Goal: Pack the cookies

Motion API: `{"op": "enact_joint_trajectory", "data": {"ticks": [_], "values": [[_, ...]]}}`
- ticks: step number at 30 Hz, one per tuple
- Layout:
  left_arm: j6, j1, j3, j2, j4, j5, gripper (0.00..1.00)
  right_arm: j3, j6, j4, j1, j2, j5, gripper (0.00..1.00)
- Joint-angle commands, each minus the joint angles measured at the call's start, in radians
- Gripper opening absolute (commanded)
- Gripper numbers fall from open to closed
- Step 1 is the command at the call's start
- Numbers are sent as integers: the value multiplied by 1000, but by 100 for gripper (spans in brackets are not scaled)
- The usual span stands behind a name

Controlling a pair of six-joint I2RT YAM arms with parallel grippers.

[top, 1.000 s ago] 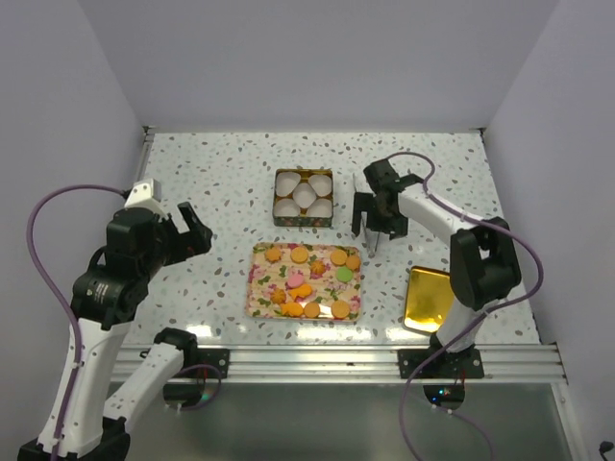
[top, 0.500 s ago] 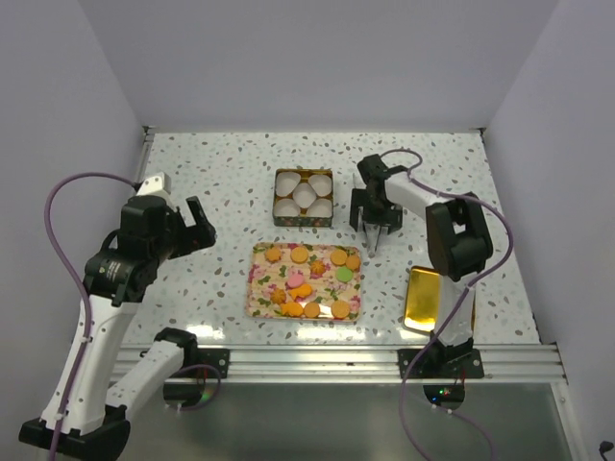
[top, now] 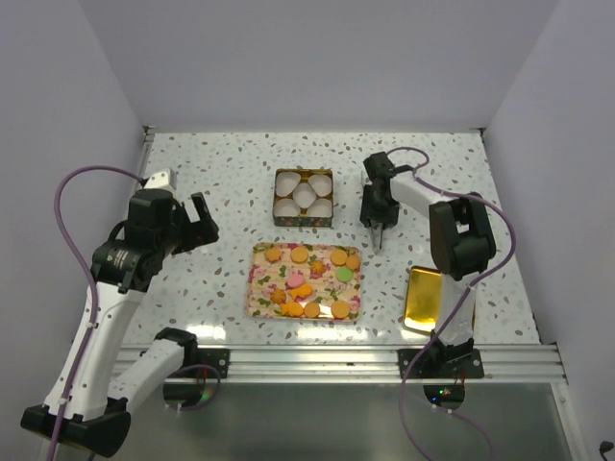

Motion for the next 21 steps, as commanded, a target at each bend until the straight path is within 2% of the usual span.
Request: {"op": "enact_joint_trajectory", "data": {"ticks": [1, 7, 12, 21], "values": [[17, -6, 15, -9, 53, 11, 100, 16, -15, -44, -2, -68, 39, 55], [20, -6, 23, -42, 48, 25, 100, 154, -23, -194, -2, -198, 101, 54], [8, -8, 29, -70, 50, 65, 100, 231, -4, -317, 0, -301, 76, 54], [-14, -23, 27, -115, 42, 122, 100, 189, 50, -443, 1, -563, -17, 53]]}}
